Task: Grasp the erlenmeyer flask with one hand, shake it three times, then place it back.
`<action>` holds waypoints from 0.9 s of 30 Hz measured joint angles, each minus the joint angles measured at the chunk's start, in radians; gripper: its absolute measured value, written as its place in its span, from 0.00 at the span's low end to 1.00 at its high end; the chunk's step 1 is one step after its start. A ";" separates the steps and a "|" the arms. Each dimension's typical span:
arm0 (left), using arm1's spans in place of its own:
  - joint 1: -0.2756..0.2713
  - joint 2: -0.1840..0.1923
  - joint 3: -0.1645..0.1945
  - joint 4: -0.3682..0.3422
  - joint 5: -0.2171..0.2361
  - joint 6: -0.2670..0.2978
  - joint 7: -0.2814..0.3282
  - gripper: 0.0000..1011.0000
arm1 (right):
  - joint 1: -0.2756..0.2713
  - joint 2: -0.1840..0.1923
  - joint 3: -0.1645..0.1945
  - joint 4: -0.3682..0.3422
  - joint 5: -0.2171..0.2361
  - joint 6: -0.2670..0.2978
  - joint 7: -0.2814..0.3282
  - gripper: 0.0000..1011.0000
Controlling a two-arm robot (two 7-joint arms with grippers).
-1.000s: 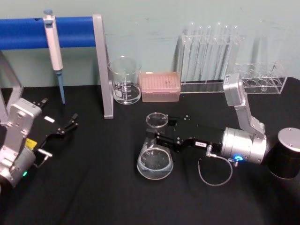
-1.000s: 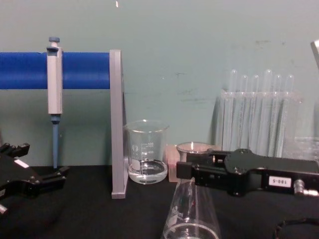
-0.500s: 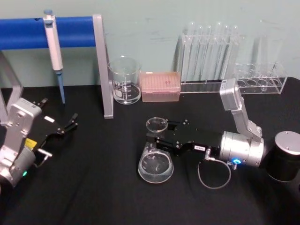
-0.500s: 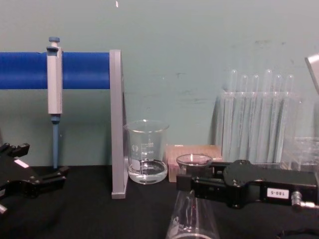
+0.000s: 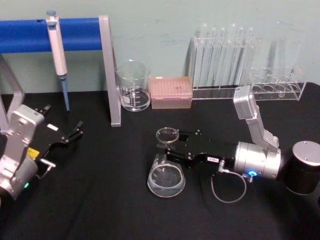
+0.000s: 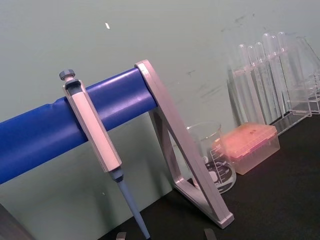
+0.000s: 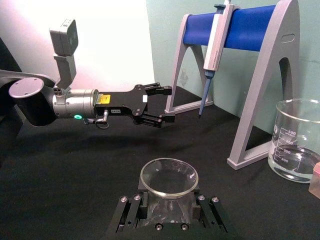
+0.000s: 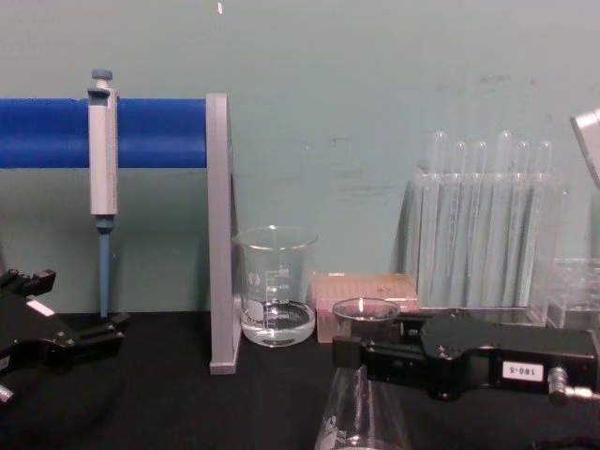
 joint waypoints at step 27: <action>0.000 0.000 0.000 0.000 0.000 0.000 0.000 0.99 | -0.001 0.001 0.000 -0.002 -0.004 0.009 -0.006 0.45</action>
